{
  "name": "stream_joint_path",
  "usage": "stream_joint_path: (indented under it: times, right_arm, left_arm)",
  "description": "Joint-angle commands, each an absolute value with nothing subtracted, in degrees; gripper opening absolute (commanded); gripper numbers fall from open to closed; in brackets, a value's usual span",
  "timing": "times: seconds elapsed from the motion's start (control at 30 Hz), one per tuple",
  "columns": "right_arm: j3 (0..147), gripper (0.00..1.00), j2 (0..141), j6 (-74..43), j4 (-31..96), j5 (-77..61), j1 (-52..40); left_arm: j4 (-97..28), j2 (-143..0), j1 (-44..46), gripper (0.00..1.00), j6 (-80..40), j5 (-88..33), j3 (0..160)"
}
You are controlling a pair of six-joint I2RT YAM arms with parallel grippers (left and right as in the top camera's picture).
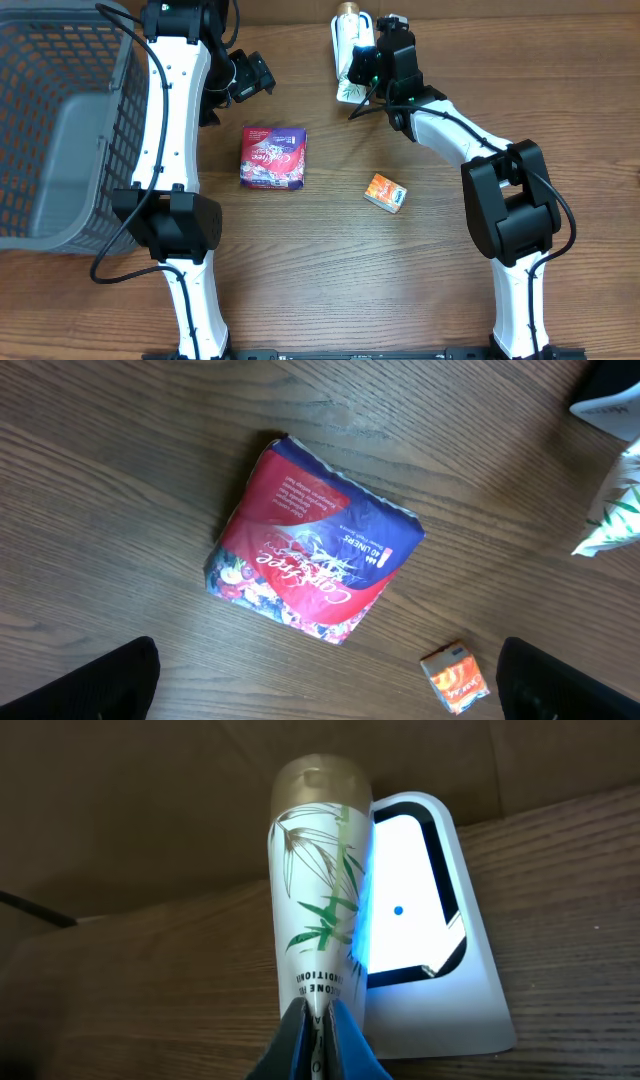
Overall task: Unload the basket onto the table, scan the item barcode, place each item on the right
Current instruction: 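Carry the white tube to the table's right edge and release it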
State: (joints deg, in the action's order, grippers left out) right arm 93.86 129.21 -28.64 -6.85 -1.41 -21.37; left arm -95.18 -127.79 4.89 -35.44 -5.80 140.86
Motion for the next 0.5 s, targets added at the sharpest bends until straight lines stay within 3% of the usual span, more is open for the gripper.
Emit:
stream_joint_path:
  times: [0.0,0.23,0.47]
  right_arm:
    - [98.17,0.04,126.04,-28.49,-7.64,-0.89,-20.88]
    - [102.8,0.04,121.21,-28.47,0.23,5.02,-17.26]
    - [103.7,0.04,113.56,-28.49,11.66,9.72,-7.6]
  left_arm:
    - [-95.33,-128.25,5.04,1.0,-34.7,-5.78,140.86]
    - [-95.33,-128.25,5.04,1.0,-34.7,-5.78,140.86]
    - [-95.33,-128.25,5.04,1.0,-34.7,-5.78,140.86]
